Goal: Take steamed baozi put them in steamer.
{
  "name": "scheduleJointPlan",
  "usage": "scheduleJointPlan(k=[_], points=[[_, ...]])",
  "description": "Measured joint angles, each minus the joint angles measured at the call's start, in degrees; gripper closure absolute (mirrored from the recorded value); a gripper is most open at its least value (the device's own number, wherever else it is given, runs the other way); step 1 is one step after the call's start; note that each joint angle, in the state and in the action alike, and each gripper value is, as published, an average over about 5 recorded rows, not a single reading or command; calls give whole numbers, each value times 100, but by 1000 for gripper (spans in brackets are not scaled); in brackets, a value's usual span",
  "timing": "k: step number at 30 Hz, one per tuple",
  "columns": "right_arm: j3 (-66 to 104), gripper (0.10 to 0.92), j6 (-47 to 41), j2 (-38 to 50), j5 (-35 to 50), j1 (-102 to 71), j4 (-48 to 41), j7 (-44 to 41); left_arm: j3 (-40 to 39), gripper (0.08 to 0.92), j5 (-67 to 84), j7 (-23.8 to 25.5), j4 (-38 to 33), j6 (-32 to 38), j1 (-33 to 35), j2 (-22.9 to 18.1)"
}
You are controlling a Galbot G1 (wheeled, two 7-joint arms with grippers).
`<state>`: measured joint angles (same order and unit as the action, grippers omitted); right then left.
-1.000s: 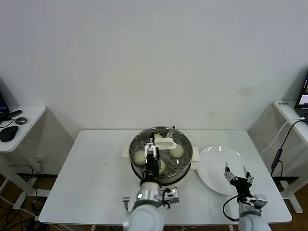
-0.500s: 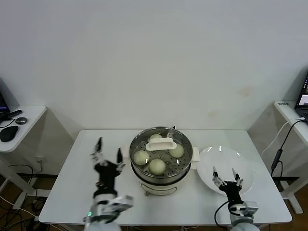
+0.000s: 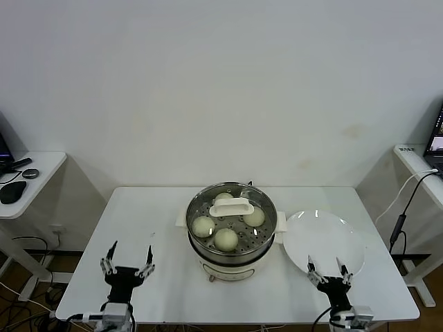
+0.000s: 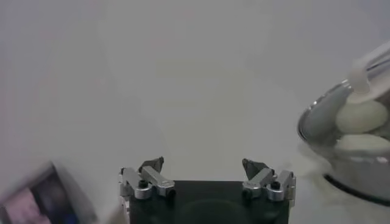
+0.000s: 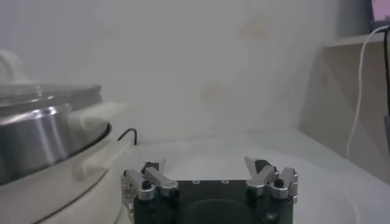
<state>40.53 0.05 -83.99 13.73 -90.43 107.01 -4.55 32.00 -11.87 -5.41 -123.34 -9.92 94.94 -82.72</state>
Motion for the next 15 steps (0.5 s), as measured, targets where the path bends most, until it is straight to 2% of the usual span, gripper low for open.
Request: scheduleJointPlan(k=[15], points=[[70,203,-343,-69,-347,-247,266,-108,314,177,1186,471,66,77,430,-31]])
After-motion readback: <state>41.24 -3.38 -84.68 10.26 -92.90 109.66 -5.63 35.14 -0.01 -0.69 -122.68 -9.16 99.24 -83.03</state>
